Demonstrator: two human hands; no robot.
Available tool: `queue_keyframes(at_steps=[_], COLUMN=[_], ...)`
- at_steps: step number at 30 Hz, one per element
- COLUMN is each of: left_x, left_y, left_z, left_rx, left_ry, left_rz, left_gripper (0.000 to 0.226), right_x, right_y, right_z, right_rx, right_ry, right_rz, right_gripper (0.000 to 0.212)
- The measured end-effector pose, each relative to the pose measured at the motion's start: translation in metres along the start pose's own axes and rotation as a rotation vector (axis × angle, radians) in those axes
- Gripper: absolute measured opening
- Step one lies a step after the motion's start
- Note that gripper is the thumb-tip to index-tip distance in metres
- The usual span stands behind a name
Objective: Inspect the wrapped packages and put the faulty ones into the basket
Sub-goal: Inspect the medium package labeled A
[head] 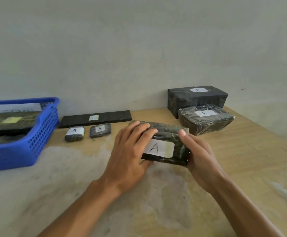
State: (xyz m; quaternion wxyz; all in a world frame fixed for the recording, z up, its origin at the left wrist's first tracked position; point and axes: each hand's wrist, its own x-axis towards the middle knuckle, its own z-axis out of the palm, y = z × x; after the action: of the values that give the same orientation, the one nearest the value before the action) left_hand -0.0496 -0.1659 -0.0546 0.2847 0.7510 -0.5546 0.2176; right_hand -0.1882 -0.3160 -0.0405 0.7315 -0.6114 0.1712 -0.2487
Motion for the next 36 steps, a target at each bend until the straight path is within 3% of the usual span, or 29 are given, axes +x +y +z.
queue_keyframes(at_steps=[2,4,6,8,10,12,13,15,20,27,36], left_x=[-0.011,-0.023,-0.029,-0.032,-0.033,-0.036,-0.037,-0.038,-0.038,-0.046,-0.047], left_y=[0.005,0.008,0.016,0.022,0.021,0.018,0.019,0.019,0.023,0.03,0.036], left_z=[-0.011,-0.023,-0.039,-0.051,-0.057,-0.057,-0.057,-0.056,-0.057,-0.051,-0.048], left_rx=[-0.017,-0.105,-0.347,-0.707,-1.02,-1.151,-1.15,-1.129,-1.162,-1.201,-1.145], left_ry=[-0.004,-0.064,-0.102,-0.018,0.046,0.083,0.109,0.163,0.205,0.263,0.344], left_rz=[-0.014,-0.124,-0.383,-0.696,-0.91,-0.995,-1.007,-1.005,-0.945,-0.926,-0.916], left_gripper=[0.071,0.092,0.115,0.118,0.097,0.048,0.029,0.012,0.012,0.007,0.004], right_x=[-0.008,-0.014,-0.017,-0.019,-0.022,-0.024,-0.025,-0.027,-0.033,-0.037,-0.041], right_y=[-0.001,0.0,0.002,0.005,0.006,0.007,0.008,0.007,-0.004,0.002,0.0], right_z=[0.007,0.011,0.013,0.016,0.022,0.027,0.029,0.032,0.041,0.052,0.058], right_rx=[0.035,0.093,0.139,0.134,0.113,0.105,0.098,0.069,0.011,0.006,-0.037], right_ry=[-0.045,-0.053,-0.052,-0.056,-0.07,-0.073,-0.067,-0.049,-0.042,0.095,0.128], right_rz=[-0.025,-0.011,0.011,0.014,-0.007,-0.014,-0.012,-0.007,-0.01,-0.011,-0.022], right_gripper=[0.041,0.041,0.042,0.042,0.036,0.03,0.028,0.026,0.03,0.006,0.022])
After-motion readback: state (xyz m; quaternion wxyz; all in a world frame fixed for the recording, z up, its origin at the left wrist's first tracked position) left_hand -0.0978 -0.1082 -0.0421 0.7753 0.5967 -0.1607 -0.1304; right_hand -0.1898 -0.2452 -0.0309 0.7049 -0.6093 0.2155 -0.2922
